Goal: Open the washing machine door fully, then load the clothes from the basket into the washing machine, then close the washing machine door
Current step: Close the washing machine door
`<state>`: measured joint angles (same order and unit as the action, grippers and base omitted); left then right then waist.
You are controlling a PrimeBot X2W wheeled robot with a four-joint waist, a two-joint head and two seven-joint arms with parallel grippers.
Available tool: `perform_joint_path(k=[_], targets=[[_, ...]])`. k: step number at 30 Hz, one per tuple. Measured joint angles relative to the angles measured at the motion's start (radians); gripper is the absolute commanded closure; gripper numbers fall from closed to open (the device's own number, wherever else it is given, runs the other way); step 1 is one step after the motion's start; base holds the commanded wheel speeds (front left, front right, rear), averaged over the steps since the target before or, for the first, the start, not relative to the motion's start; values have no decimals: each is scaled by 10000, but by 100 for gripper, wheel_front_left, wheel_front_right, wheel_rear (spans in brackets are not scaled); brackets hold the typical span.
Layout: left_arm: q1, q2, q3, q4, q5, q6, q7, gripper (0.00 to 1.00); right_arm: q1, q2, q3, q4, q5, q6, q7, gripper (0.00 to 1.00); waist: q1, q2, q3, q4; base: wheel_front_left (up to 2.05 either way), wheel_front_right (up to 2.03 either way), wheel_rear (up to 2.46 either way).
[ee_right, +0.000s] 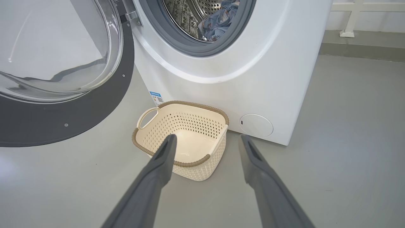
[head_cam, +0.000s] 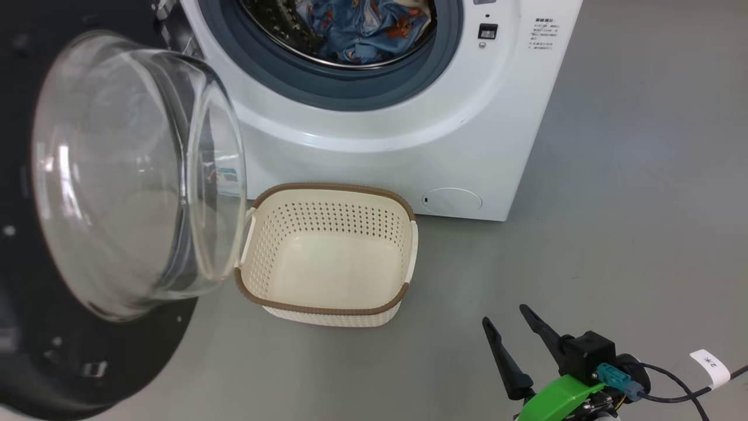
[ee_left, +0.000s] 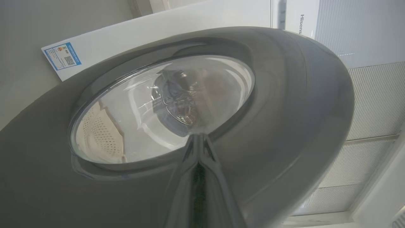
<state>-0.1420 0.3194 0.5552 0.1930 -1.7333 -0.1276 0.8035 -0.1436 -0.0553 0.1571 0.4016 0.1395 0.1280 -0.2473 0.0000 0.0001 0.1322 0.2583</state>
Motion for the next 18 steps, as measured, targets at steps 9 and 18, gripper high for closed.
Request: perform_joint_path(k=[9, 18], targets=[[468, -1210, -424, -1254, -268, 0, 608, 100, 2, 0, 297, 142, 318, 0, -12, 0, 0, 0, -8, -177, 0, 0, 0], [544, -2056, -761, -1944, -267, 0, 953, 100, -22, -2, 282, 173, 391, 0, -21, 0, 0, 0, 180, -770, 0, 0, 0]])
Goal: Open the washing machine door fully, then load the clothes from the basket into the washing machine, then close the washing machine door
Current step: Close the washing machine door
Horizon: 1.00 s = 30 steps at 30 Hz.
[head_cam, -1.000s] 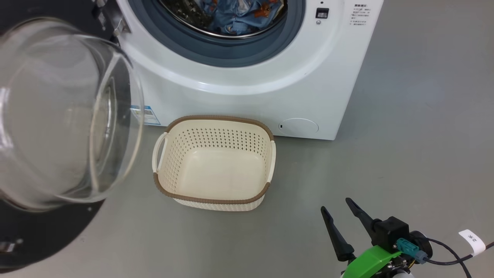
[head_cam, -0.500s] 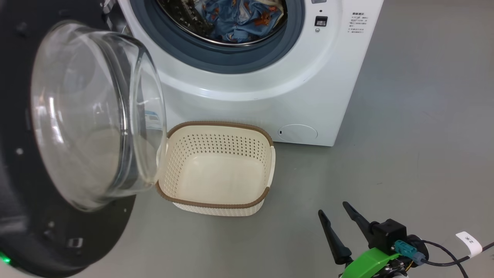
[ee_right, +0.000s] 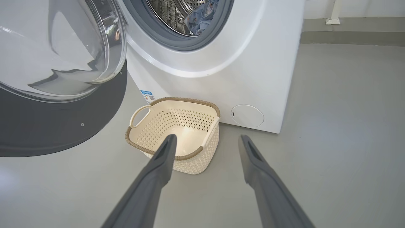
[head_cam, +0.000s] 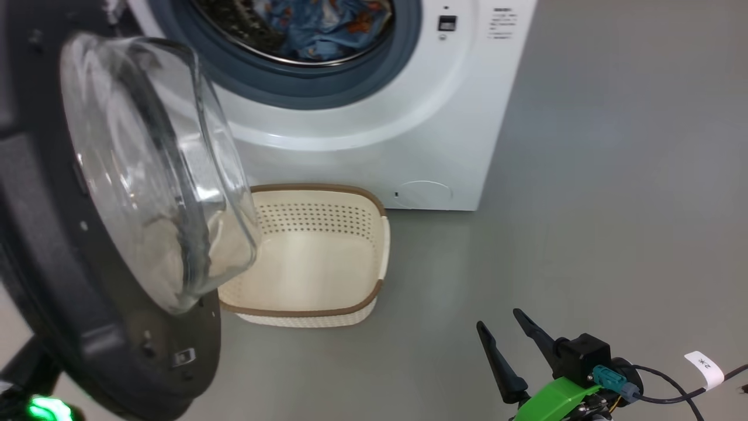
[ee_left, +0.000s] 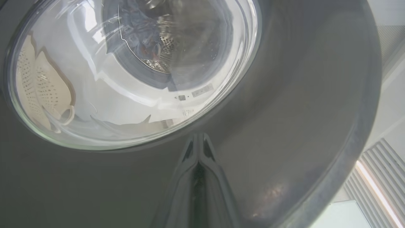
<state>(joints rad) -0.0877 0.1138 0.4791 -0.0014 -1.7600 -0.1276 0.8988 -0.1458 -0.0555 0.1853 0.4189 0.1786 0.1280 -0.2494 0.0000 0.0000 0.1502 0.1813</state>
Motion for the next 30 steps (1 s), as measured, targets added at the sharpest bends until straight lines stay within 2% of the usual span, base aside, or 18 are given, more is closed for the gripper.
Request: perform_joint_path(k=[11, 19, 30], targets=[[-35, -479, -500, -596, 19, 0, 180, 100, -40, 0, -27, -113, 75, 0, -4, 0, 0, 1, 174, -1115, 0, 0, 0], [-766, -696, -1091, -694, 42, 0, 155, 100, -55, 2, 27, -222, 169, 0, -4, 0, 0, 0, 378, -1877, 0, 0, 0], [-2029, -779, -1501, -604, 313, 0, -688, 100, -202, 2, 40, -395, 357, 0, -4, 0, 0, 0, 756, -2855, 0, 0, 0]])
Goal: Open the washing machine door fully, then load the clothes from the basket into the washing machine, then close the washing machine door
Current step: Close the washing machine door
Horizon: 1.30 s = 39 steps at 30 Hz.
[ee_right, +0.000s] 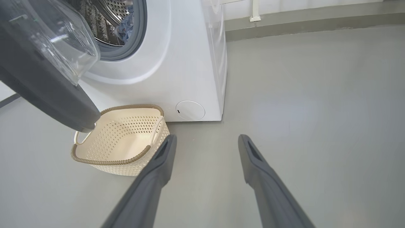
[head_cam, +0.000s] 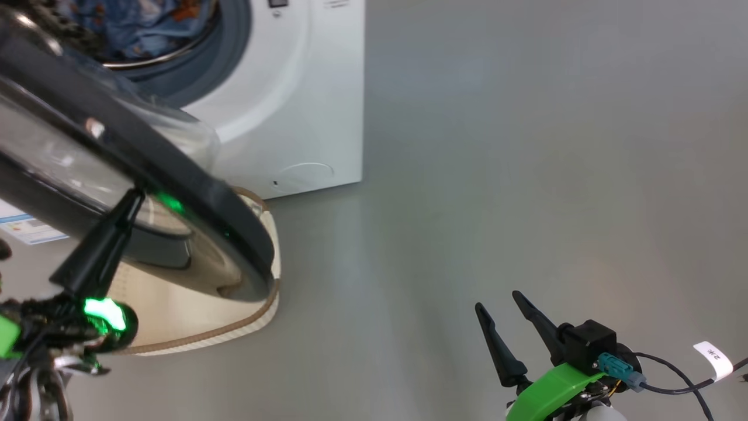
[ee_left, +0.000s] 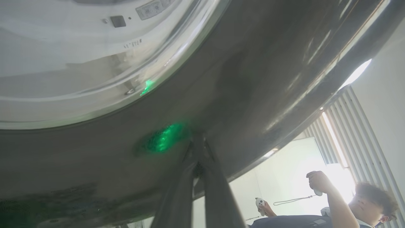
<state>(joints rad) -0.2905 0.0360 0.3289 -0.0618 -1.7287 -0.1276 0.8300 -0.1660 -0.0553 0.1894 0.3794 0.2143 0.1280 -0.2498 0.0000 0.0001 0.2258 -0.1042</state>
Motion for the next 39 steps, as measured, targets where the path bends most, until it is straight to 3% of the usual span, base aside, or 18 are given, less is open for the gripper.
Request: perform_joint_path(k=[20, 31, 39], targets=[[-2422, -132, 385, 1112, 1074, 0, -1275, 100, -245, 8, 151, -414, 265, 0, 0, 0, 1, 0, 1109, -1003, 0, 0, 0], [-2517, -163, 245, 1499, 1229, 0, -2004, 100, -245, 8, -35, -263, 263, 0, 0, 0, 1, 0, 738, -721, 0, 0, 0], [-1350, -165, 201, 1348, 1227, -2, -2790, 100, -234, 8, -48, 15, 263, 0, 0, 0, 0, 0, 148, -273, 0, 0, 0]])
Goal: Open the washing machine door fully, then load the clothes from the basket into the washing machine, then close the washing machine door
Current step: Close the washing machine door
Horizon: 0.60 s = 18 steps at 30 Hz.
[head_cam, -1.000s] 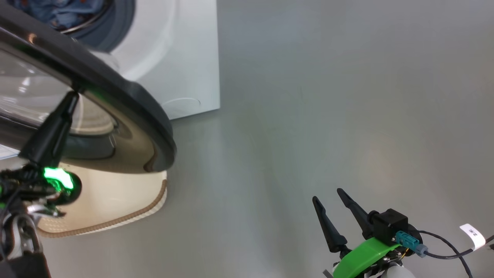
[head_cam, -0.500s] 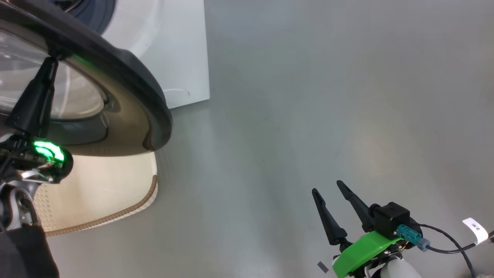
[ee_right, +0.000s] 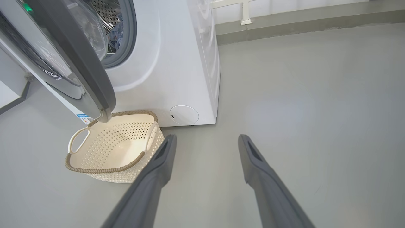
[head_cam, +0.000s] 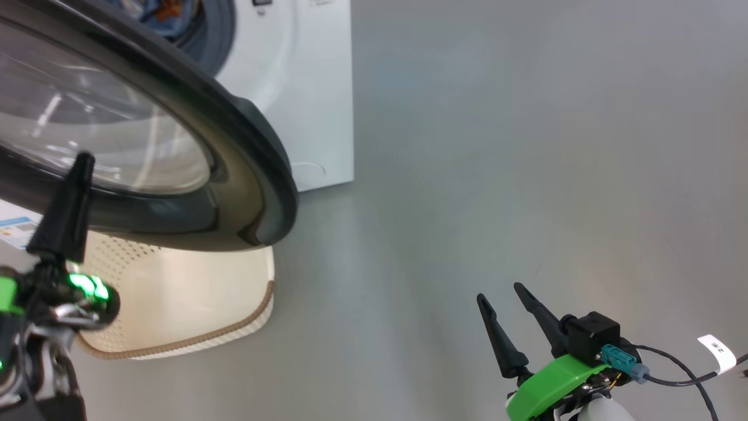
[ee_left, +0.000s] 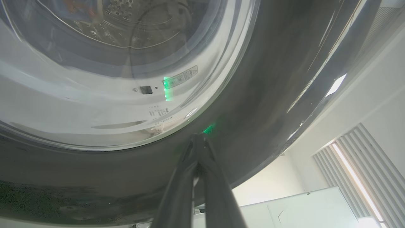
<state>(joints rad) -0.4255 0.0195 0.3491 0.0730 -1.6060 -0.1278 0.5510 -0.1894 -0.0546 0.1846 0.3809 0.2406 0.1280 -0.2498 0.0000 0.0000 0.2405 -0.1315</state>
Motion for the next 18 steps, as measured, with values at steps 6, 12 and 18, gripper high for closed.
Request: perform_joint_path(k=[6, 12, 18], targets=[[1019, 4, -242, -128, -25, 2, -732, 100, 72, -4, -35, 194, -2, 0, 0, 0, -1, 0, -541, 370, 0, 0, 0], [1989, 10, -495, -337, -314, 2, -1536, 100, 283, -2, -36, 349, -2, 0, 0, 0, 0, 0, -1138, 767, 0, 0, 0], [2683, 15, -520, -502, -439, 2, -2096, 100, 448, -4, -35, 476, 0, 0, 0, 0, -1, 0, -1572, 977, 0, 0, 0]])
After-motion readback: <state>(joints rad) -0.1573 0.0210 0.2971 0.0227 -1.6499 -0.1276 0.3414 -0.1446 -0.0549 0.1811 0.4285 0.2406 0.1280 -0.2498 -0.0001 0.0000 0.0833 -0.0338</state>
